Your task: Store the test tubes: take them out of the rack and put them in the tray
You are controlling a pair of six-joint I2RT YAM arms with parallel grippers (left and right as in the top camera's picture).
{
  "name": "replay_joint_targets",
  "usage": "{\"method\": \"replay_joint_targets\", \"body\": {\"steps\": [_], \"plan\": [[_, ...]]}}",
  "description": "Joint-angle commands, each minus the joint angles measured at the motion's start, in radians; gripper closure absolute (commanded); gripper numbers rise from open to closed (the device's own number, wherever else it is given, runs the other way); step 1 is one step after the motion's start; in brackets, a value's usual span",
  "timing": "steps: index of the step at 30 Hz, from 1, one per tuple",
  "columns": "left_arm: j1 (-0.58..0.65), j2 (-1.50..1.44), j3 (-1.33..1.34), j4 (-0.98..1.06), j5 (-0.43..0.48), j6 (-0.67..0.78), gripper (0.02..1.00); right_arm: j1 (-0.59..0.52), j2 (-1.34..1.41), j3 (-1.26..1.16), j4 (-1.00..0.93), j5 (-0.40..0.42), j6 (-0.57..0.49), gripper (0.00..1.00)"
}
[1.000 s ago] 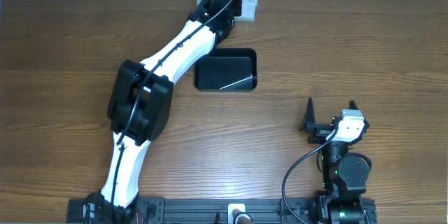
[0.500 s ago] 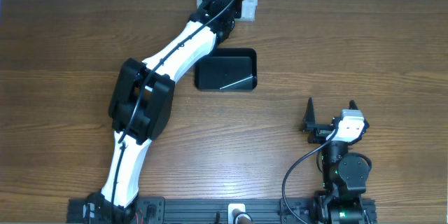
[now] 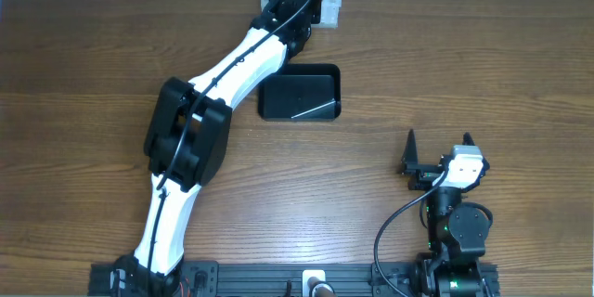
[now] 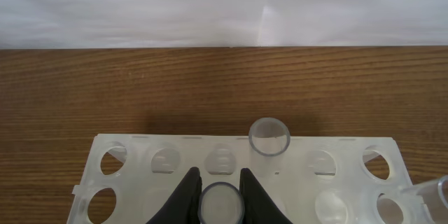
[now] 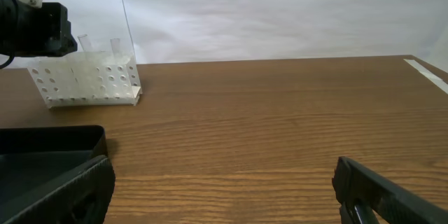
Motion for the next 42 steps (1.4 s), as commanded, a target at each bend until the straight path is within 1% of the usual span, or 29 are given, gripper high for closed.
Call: {"method": "replay_joint_targets", "body": {"steps": [1, 6, 9, 12, 14, 15, 19, 21, 22, 26, 31, 42], "plan": [[0.006, -0.078, 0.015, 0.006, 0.002, 0.032, 0.879, -0.004, 0.001, -0.005, -0.004, 0.013, 0.006, 0.007], [0.006, -0.191, 0.015, 0.006, 0.002, 0.08, 0.877, -0.004, 0.001, -0.005, -0.004, 0.013, 0.006, 0.009], [0.006, -0.267, 0.015, -0.012, 0.002, 0.083, 0.877, -0.004, 0.001, -0.005, -0.004, 0.013, 0.006, 0.009], [0.006, -0.366, 0.015, -0.112, 0.008, 0.067, 0.873, -0.004, 0.001, -0.005, -0.004, 0.013, 0.006, 0.009], [0.006, -0.414, 0.015, -0.208, 0.02, 0.024, 0.877, -0.004, 0.001, -0.005, -0.004, 0.013, 0.006, 0.007], [0.006, -0.451, 0.015, -0.342, 0.026, -0.037, 0.877, -0.004, 0.001, -0.005, -0.004, 0.013, 0.006, 0.009], [0.004, -0.465, 0.013, -0.616, 0.03, -0.2, 0.879, -0.004, 0.001, -0.005, -0.004, 0.013, 0.006, 0.009], [-0.001, -0.45, -0.01, -0.721, 0.038, -0.287, 0.882, -0.004, 0.001, -0.005, -0.004, 0.013, 0.006, 0.007], [-0.002, -0.442, -0.025, -0.742, 0.046, -0.307, 0.882, -0.004, 0.001, -0.005, -0.004, 0.013, 0.006, 0.009], [-0.005, -0.394, -0.102, -0.747, 0.097, -0.373, 0.882, -0.004, 0.001, -0.005, -0.004, 0.013, 0.006, 0.007], [-0.005, -0.316, -0.125, -0.716, 0.154, -0.38, 0.884, -0.004, 0.001, -0.005, -0.004, 0.013, 0.006, 0.007], [-0.023, -0.224, -0.126, -0.703, 0.161, -0.372, 0.882, -0.004, 0.001, -0.005, -0.004, 0.013, 0.006, 0.009]]}}
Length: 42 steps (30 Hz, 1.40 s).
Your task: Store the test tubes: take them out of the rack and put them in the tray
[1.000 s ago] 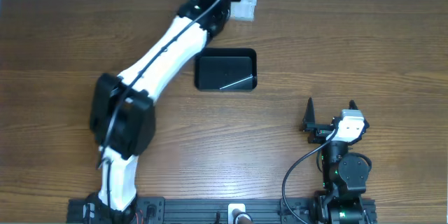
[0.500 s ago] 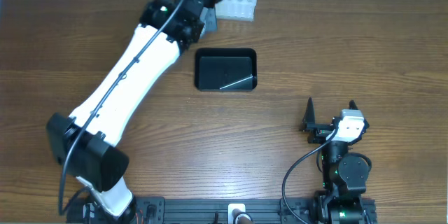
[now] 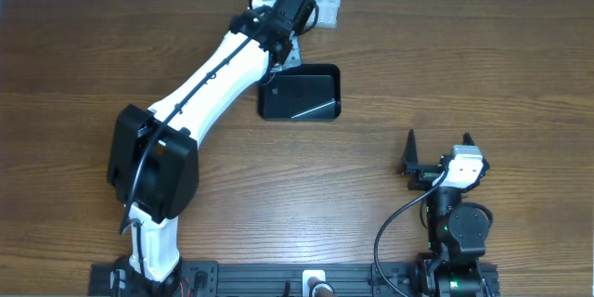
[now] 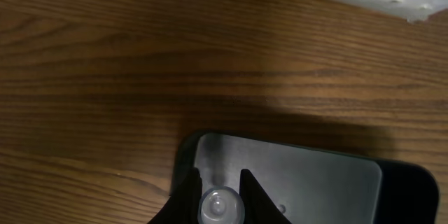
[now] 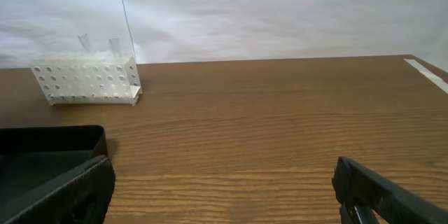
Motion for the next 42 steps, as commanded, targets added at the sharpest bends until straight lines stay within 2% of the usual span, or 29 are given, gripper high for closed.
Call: {"method": "replay_joint_targets", "body": {"steps": [1, 15, 17, 21, 25, 28, 31, 33, 37, 42], "plan": [[-0.01, 0.036, -0.003, 0.004, 0.01, -0.01, 0.879, -0.004, 0.0, -0.005, -0.004, 0.013, 0.006, 0.009], [-0.015, 0.069, -0.011, -0.039, 0.007, -0.003, 0.855, -0.004, 0.0, -0.005, -0.004, 0.013, 0.006, 0.009], [-0.016, 0.069, -0.012, -0.048, 0.006, -0.003, 0.805, -0.004, 0.0, -0.005, -0.004, 0.013, 0.006, 0.007], [-0.017, 0.05, -0.013, -0.068, -0.002, -0.003, 0.595, -0.004, 0.0, -0.005, -0.004, 0.013, 0.006, 0.007], [-0.026, -0.077, -0.053, -0.046, -0.084, -0.003, 0.5, -0.004, 0.0, -0.005, -0.004, 0.013, 0.006, 0.007], [-0.033, -0.253, -0.154, 0.058, -0.17, 0.019, 0.43, -0.004, 0.0, -0.005, -0.004, 0.013, 0.006, 0.007], [-0.019, -0.459, -0.317, 0.263, -0.178, 0.172, 0.386, -0.004, 0.0, -0.005, -0.004, 0.013, 0.006, 0.009], [0.01, -0.6, -0.445, 0.402, -0.162, 0.257, 0.334, -0.004, 0.0, -0.005, -0.004, 0.013, 0.006, 0.007], [0.124, -0.874, -0.689, 0.579, -0.046, 0.395, 0.205, -0.004, 0.0, -0.005, -0.004, 0.013, 0.005, 0.007], [0.286, -1.169, -0.939, 0.673, 0.079, 0.519, 0.176, -0.004, 0.0, -0.005, -0.004, 0.013, 0.006, 0.007]]}}
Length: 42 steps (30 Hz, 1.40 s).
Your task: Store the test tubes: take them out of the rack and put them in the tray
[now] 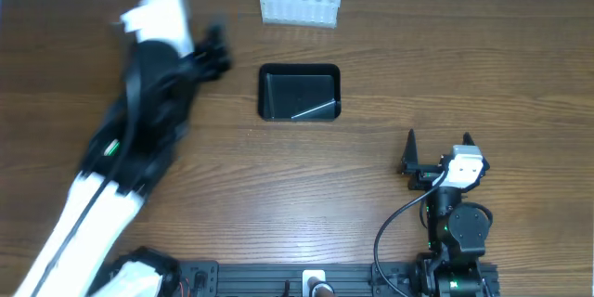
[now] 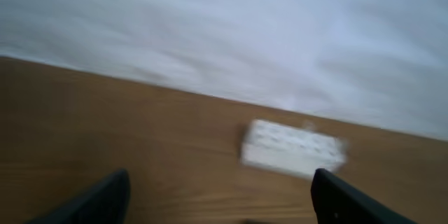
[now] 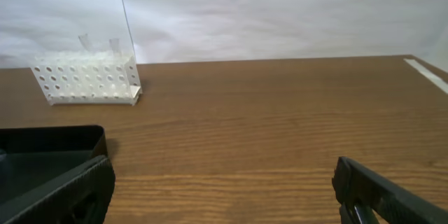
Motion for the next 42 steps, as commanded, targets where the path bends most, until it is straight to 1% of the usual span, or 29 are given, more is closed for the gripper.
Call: {"method": "replay_joint_targets", "body": {"steps": [1, 5, 10, 11, 13, 30, 32, 35, 42], "plan": [[0.111, -0.204, -0.233, 0.059, 0.143, 0.2, 0.165, -0.004, 0.0, -0.005, -0.004, 0.013, 0.005, 0.009], [0.155, -0.39, -0.403, 0.151, 0.216, 0.279, 0.119, -0.004, 0.0, -0.005, -0.004, 0.013, 0.005, 0.007], [0.211, -0.573, -0.611, 0.251, 0.316, 0.289, 0.031, -0.004, 0.0, -0.005, -0.004, 0.013, 0.005, 0.007], [0.23, -0.628, -0.678, 0.285, 0.348, 0.288, 0.023, -0.004, 0.0, -0.005, -0.004, 0.013, 0.005, 0.007], [0.245, -0.679, -0.738, 0.311, 0.367, 0.288, 0.02, -0.004, 0.0, -0.005, -0.004, 0.013, 0.005, 0.009], [0.251, -0.988, -0.974, 0.317, 0.368, 0.288, 0.02, -0.004, 0.0, -0.005, -0.004, 0.013, 0.005, 0.007], [0.251, -1.028, -0.974, 0.235, 0.367, 0.288, 0.018, -0.004, 0.0, -0.005, -0.004, 0.013, 0.005, 0.009], [0.254, -1.031, -0.974, 0.164, 0.366, 0.288, 0.018, -0.004, 0.0, -0.005, -0.004, 0.013, 0.005, 0.007], [0.254, -1.03, -0.974, 0.169, 0.363, 0.288, 0.018, -0.004, 0.0, -0.005, -0.004, 0.013, 0.005, 0.007]]}}
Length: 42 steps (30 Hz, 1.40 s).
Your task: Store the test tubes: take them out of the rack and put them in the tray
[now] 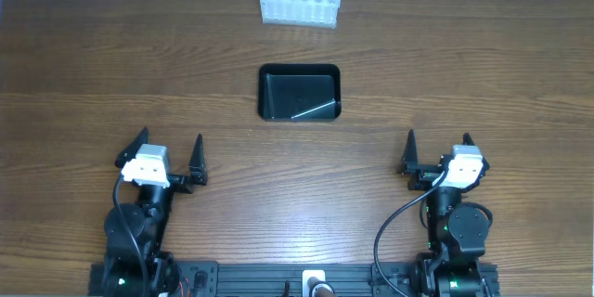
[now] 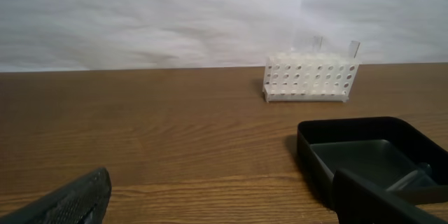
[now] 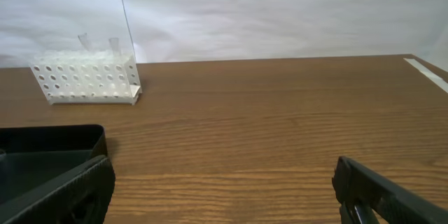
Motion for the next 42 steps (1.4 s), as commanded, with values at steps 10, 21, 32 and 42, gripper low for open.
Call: {"method": "replay_joint_targets", "body": {"steps": [10, 21, 32, 42], "plan": [[0.006, -0.01, -0.005, -0.003, 0.008, 0.014, 0.018, -0.004, -0.002, -0.005, -0.004, 0.013, 0.006, 0.007], [0.006, -0.009, -0.005, -0.003, 0.008, 0.014, 0.018, -0.004, -0.002, -0.005, -0.004, 0.013, 0.005, 0.007], [0.006, -0.009, -0.005, -0.003, 0.008, 0.014, 0.018, -0.004, -0.002, -0.005, -0.002, 0.006, 0.006, 0.007], [0.006, -0.009, -0.005, -0.003, 0.009, 0.014, 0.018, -0.003, 0.154, 0.032, 0.219, 0.003, 0.024, 0.009]]}}
